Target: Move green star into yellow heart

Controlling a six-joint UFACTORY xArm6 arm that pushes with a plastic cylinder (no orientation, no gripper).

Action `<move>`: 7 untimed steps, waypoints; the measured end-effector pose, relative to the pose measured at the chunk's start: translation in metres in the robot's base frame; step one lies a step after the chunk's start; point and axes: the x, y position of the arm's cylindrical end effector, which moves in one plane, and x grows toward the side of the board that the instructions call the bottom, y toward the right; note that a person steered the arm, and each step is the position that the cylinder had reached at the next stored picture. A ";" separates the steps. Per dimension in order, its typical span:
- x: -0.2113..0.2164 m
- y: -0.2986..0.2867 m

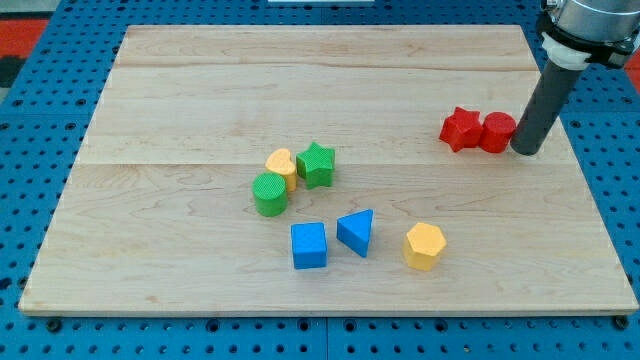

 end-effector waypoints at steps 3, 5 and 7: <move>0.074 0.014; 0.075 -0.040; 0.055 -0.132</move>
